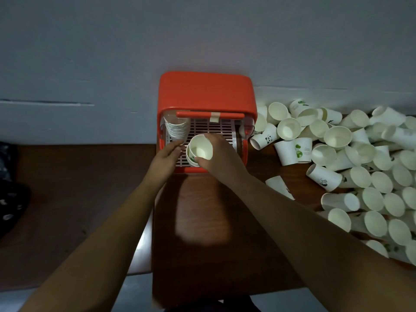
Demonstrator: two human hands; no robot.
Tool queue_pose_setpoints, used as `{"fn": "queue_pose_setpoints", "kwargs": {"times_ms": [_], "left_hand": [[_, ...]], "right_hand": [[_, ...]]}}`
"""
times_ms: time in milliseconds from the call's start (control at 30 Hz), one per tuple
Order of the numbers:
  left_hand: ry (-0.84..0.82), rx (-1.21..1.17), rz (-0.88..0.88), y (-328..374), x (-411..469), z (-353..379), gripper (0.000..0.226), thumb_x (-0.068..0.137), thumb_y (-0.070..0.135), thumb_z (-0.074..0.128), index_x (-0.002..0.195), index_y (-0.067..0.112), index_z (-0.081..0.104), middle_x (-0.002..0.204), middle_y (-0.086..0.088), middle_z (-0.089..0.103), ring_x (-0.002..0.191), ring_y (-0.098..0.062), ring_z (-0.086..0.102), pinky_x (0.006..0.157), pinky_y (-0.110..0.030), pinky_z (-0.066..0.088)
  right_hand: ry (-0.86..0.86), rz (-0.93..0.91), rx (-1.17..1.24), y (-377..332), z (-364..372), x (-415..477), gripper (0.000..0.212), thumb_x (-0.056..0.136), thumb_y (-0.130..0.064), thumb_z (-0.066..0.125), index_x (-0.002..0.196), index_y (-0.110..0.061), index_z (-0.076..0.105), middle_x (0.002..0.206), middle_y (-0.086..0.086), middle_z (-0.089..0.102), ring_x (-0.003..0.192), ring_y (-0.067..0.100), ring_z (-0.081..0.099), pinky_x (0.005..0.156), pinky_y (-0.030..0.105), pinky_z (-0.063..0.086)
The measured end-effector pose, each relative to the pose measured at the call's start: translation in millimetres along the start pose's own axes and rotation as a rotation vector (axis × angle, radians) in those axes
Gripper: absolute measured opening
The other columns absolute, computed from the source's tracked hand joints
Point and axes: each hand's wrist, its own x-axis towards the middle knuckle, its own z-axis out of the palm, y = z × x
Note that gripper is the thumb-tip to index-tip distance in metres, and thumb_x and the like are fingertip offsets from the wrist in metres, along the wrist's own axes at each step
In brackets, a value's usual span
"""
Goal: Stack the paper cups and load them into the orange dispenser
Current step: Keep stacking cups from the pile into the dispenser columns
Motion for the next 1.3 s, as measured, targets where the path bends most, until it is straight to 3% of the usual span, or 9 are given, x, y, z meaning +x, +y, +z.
{"fn": "queue_pose_setpoints", "kwargs": {"times_ms": [167, 333, 533, 667, 800, 900, 1000, 1167, 1300], "left_hand": [[-0.141, 0.089, 0.137, -13, 0, -1, 0.051, 0.091, 0.038, 0.068, 0.14, 0.036, 0.055, 0.133, 0.01, 0.062, 0.121, -0.007, 0.059, 0.106, -0.039, 0.048], [-0.127, 0.267, 0.165, -13, 2, -2, 0.062, 0.086, 0.051, 0.062, 0.145, 0.036, 0.047, 0.139, 0.005, 0.057, 0.125, -0.014, 0.056, 0.106, -0.046, 0.048], [0.199, 0.489, 0.366, -3, -44, 25, 0.031, 0.091, 0.025, 0.061, 0.118, 0.01, 0.057, 0.123, -0.007, 0.048, 0.113, -0.023, 0.051, 0.09, -0.035, 0.047], [-0.119, 0.486, 0.357, -13, -64, 57, 0.018, 0.09, 0.016, 0.062, 0.107, 0.01, 0.06, 0.107, -0.001, 0.053, 0.096, -0.018, 0.054, 0.081, -0.033, 0.045], [-0.296, 0.518, 0.241, -13, -60, 98, 0.018, 0.093, 0.019, 0.063, 0.109, 0.012, 0.062, 0.107, -0.007, 0.061, 0.095, -0.021, 0.058, 0.084, -0.034, 0.047], [-0.348, 0.588, 0.258, -7, -53, 123, 0.021, 0.094, 0.021, 0.063, 0.113, 0.012, 0.062, 0.107, -0.009, 0.063, 0.093, -0.021, 0.059, 0.081, -0.03, 0.046], [-0.384, 0.626, 0.336, 1, -47, 143, 0.038, 0.091, 0.025, 0.068, 0.127, 0.015, 0.058, 0.12, -0.005, 0.057, 0.104, -0.018, 0.057, 0.085, -0.025, 0.043], [-0.568, 0.611, 0.563, 23, -48, 179, 0.088, 0.08, 0.031, 0.08, 0.154, 0.023, 0.032, 0.154, 0.001, 0.034, 0.14, -0.013, 0.034, 0.114, -0.031, 0.033], [-0.588, 0.692, 0.799, 51, -61, 217, 0.096, 0.078, 0.035, 0.082, 0.156, 0.023, 0.028, 0.159, -0.001, 0.031, 0.142, -0.017, 0.032, 0.11, -0.027, 0.026]], "right_hand": [[-0.123, 0.052, -0.032, 17, 21, 1, 0.07, 0.086, -0.015, 0.07, 0.148, -0.009, 0.037, 0.154, 0.007, 0.037, 0.141, 0.021, 0.035, 0.114, 0.03, 0.026], [-0.086, 0.104, 0.031, 21, 20, -1, 0.077, 0.084, -0.016, 0.073, 0.15, -0.015, 0.032, 0.149, 0.006, 0.044, 0.133, 0.021, 0.043, 0.107, 0.033, 0.035], [-0.037, 0.201, 0.109, 49, -24, -55, 0.049, 0.087, -0.025, 0.069, 0.131, -0.022, 0.049, 0.134, -0.001, 0.049, 0.121, 0.009, 0.048, 0.104, 0.03, 0.041], [0.118, 0.463, -0.126, 115, -51, -110, 0.053, 0.086, -0.025, 0.071, 0.133, -0.012, 0.049, 0.132, 0.009, 0.049, 0.12, 0.023, 0.05, 0.1, 0.036, 0.043], [-0.023, 0.677, -0.23, 162, -54, -136, 0.076, 0.082, -0.039, 0.073, 0.141, -0.007, 0.037, 0.138, 0.017, 0.045, 0.126, 0.032, 0.045, 0.101, 0.042, 0.04], [-0.029, 0.681, -0.216, 174, -49, -141, 0.071, 0.085, -0.031, 0.069, 0.142, -0.007, 0.035, 0.138, 0.018, 0.044, 0.125, 0.033, 0.046, 0.099, 0.042, 0.041], [0.053, 0.775, 0.049, 176, -53, -137, 0.069, 0.086, -0.031, 0.07, 0.143, -0.011, 0.036, 0.138, 0.011, 0.046, 0.121, 0.026, 0.05, 0.089, 0.033, 0.043], [0.187, 1.093, 1.166, 170, -88, -149, 0.055, 0.086, -0.034, 0.071, 0.133, -0.014, 0.049, 0.125, 0.007, 0.056, 0.108, 0.028, 0.061, 0.092, 0.048, 0.054], [0.087, 1.013, 1.348, 181, -118, -172, 0.034, 0.097, -0.033, 0.054, 0.13, -0.023, 0.053, 0.126, 0.012, 0.058, 0.111, 0.035, 0.062, 0.1, 0.053, 0.047]]}}
